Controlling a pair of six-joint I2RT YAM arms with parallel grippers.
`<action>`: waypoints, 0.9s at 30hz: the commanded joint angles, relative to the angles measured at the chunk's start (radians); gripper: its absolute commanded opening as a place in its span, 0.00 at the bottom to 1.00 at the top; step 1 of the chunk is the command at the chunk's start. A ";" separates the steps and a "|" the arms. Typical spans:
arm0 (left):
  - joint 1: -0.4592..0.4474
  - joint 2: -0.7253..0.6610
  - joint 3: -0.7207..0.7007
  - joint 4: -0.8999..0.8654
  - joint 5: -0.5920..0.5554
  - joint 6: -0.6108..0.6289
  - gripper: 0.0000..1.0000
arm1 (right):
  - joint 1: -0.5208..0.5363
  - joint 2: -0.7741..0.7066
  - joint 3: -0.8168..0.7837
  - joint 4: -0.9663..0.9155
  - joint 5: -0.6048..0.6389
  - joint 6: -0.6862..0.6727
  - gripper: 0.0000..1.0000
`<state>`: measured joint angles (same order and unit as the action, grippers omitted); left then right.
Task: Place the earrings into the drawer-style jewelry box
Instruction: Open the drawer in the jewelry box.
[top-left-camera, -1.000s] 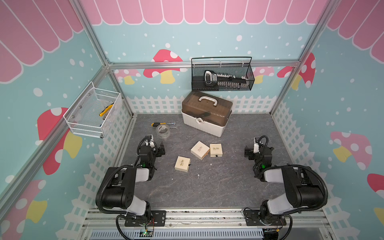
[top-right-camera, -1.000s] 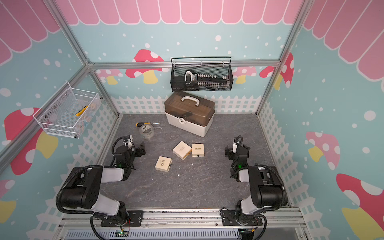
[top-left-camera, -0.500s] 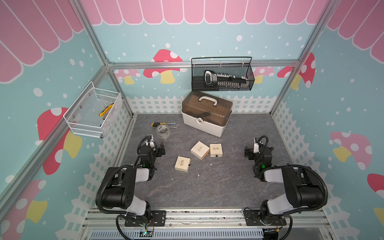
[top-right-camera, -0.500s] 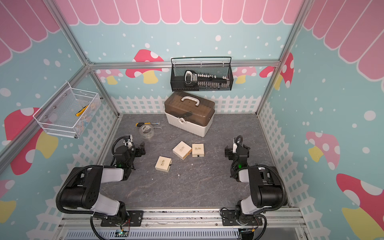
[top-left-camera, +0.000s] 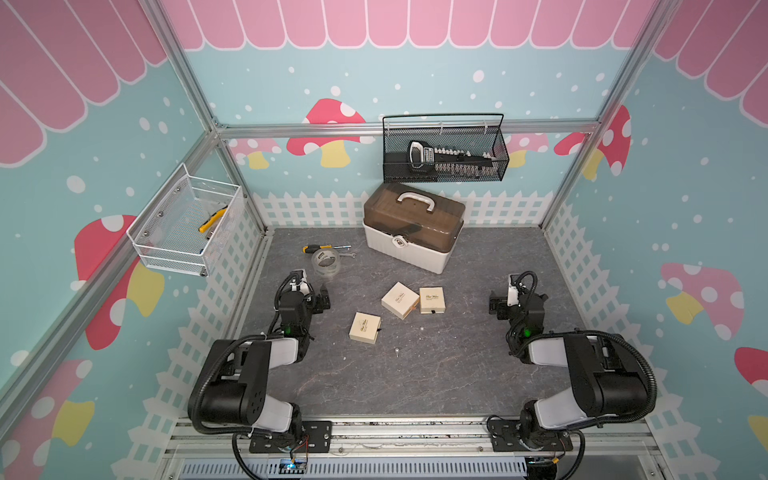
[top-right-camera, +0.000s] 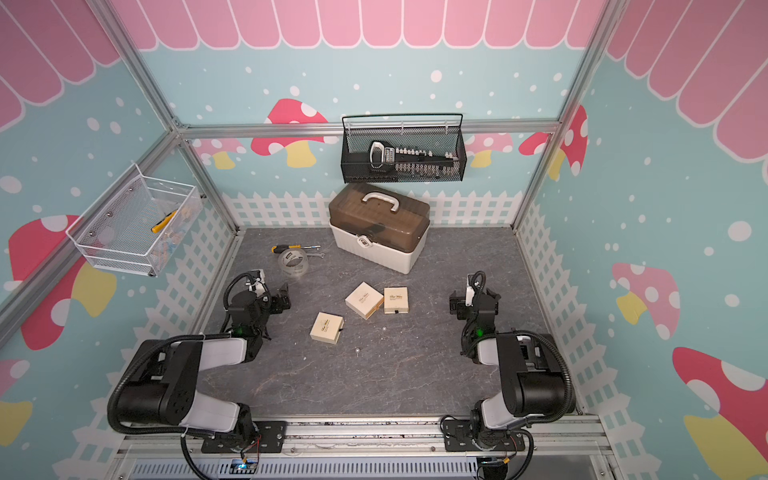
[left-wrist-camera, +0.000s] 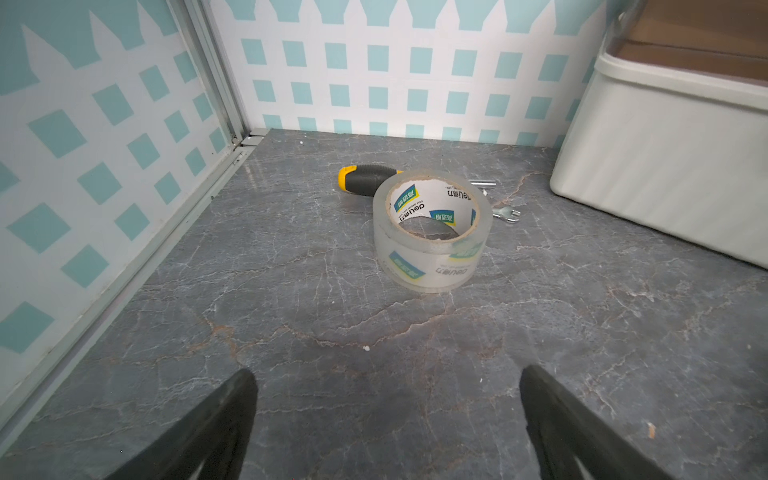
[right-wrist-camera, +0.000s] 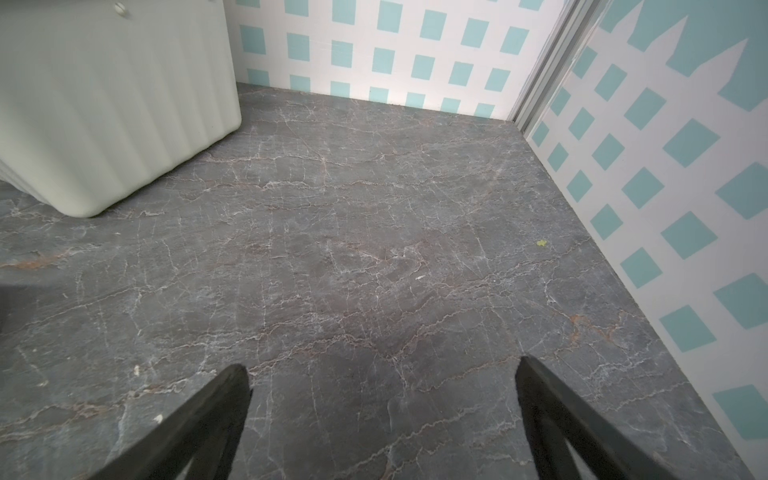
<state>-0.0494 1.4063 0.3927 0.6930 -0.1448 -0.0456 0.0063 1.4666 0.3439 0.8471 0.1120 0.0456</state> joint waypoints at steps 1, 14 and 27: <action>-0.041 -0.148 0.106 -0.253 -0.152 -0.022 0.99 | -0.002 -0.158 0.034 -0.125 0.008 -0.001 1.00; -0.159 -0.228 0.379 -0.967 -0.254 -0.503 0.99 | -0.003 -0.488 0.303 -0.926 0.110 0.457 0.99; -0.223 -0.236 0.293 -0.975 0.144 -0.545 0.99 | 0.152 -0.385 0.338 -0.950 -0.475 0.418 0.91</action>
<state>-0.2707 1.1706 0.7002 -0.2462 -0.0906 -0.5388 0.0921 1.0660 0.6548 -0.0525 -0.2485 0.4583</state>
